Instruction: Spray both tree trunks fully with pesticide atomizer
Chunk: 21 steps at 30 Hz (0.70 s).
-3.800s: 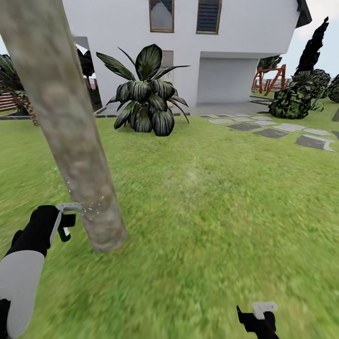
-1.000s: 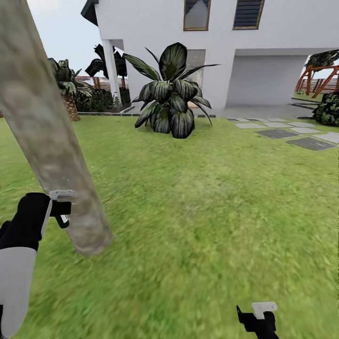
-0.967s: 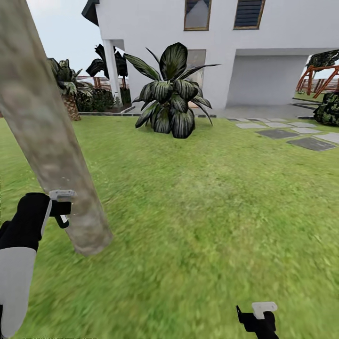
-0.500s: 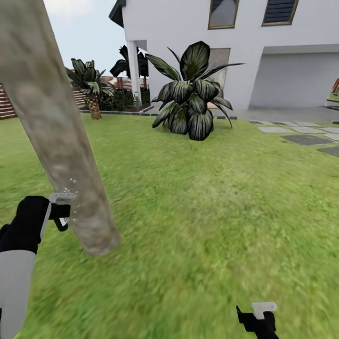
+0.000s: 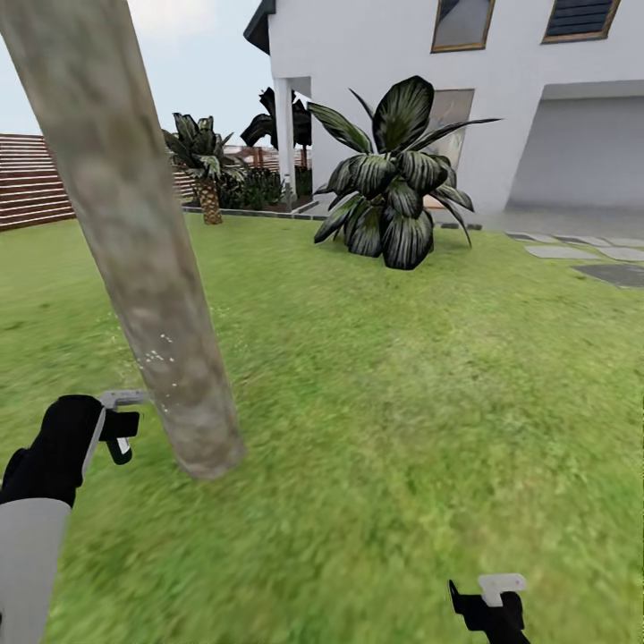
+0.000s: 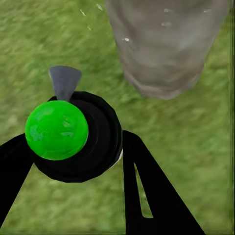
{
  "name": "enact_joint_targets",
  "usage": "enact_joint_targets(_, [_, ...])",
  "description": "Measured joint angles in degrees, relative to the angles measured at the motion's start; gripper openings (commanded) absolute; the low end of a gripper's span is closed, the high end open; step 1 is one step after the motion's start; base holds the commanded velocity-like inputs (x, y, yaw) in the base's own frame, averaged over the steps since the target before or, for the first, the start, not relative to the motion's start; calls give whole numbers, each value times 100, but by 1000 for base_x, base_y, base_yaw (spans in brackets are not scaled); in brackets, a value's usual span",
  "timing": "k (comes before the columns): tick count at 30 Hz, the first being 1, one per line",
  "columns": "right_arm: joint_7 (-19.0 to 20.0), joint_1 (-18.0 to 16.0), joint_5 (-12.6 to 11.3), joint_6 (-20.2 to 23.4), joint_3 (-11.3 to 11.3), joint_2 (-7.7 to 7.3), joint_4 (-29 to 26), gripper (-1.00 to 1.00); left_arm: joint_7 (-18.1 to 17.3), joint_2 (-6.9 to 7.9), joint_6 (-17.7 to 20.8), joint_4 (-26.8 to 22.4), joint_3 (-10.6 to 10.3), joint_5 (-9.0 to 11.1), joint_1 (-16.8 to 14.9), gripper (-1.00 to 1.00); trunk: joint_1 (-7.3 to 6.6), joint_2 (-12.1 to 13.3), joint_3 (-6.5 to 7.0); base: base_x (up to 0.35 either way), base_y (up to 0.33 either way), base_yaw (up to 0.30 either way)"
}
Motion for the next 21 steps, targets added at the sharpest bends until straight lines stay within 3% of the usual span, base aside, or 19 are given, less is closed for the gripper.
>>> enact_joint_targets(14, [0,0,0,-2,0,-3,0,100,-6,33,3,0,40,-46,43,-100,0,0,0,-7,-269,3])
enact_joint_targets(17, [0,-2,0,-1,0,3,0,100,12,62,-2,-2,56,-46,290,-100,0,0,0,212,-205,218])
enact_joint_targets(21, [0,1,0,0,0,6,0,100,19,42,-1,-18,42,-25,328,-100,0,0,0,225,-195,269])
